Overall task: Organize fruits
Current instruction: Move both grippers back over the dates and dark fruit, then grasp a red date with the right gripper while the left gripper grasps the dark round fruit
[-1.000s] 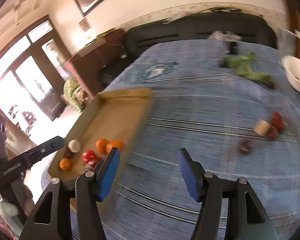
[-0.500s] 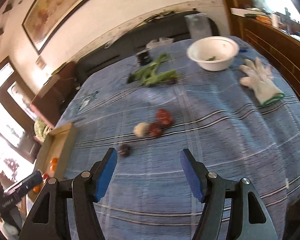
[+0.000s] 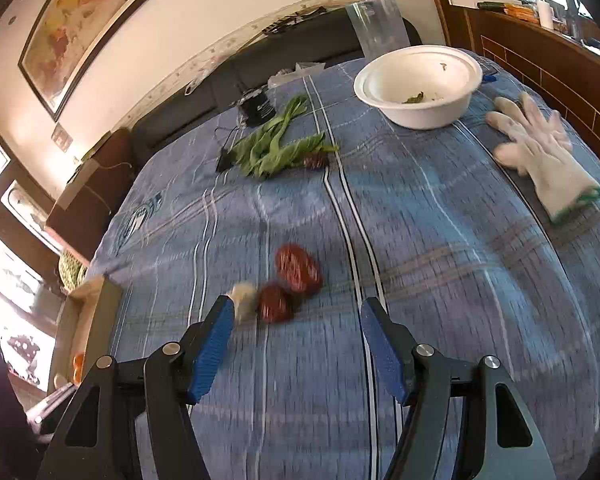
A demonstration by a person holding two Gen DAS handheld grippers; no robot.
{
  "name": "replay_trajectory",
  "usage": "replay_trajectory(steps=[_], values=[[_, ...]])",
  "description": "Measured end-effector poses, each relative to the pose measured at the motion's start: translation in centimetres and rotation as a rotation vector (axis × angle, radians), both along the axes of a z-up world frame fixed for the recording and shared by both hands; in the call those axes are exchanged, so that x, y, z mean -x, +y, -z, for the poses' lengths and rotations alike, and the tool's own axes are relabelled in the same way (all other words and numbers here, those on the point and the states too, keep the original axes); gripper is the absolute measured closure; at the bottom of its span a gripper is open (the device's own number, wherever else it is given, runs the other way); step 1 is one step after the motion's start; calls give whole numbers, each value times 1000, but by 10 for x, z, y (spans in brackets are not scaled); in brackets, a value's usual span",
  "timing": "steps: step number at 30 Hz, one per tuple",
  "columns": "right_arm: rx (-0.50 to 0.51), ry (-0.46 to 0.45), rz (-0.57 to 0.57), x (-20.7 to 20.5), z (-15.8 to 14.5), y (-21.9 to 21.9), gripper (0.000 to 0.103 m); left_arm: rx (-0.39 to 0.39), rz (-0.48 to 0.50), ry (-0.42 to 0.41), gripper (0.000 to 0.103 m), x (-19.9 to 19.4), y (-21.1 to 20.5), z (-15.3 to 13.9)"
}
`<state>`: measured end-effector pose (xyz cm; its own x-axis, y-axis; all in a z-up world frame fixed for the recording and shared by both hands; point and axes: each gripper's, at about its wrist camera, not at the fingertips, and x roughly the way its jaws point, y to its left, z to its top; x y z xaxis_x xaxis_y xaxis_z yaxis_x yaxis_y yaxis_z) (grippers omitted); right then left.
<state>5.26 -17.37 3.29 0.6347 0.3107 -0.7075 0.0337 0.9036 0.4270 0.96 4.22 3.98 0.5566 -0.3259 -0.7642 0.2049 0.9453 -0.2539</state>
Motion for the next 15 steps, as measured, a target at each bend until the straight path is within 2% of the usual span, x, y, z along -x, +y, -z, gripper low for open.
replay_trajectory(steps=[5, 7, 9, 10, 11, 13, 14, 15], values=[[1, 13, 7, -32, 10, 6, 33, -3, -22, 25, 41, -30, -13, 21], [24, 15, 0, -38, 14, 11, 33, -13, 11, 37, 41, -34, -15, 28], [67, 13, -11, -42, 18, 16, 34, -41, 46, 12, 43, -32, -18, 29], [85, 17, -16, -45, 21, 18, 36, -52, 65, 4, 46, -32, -21, 29], [91, 22, -20, -46, 23, 19, 39, -45, 80, 4, 53, -31, -23, 30], [107, 20, -25, -48, 25, 21, 41, -51, 105, 0, 60, -30, -28, 31], [118, 21, -31, -49, 25, 22, 43, -65, 124, -6, 72, -28, -32, 32], [126, 20, -36, -49, 25, 23, 44, -66, 140, -5, 78, -27, -35, 33]])
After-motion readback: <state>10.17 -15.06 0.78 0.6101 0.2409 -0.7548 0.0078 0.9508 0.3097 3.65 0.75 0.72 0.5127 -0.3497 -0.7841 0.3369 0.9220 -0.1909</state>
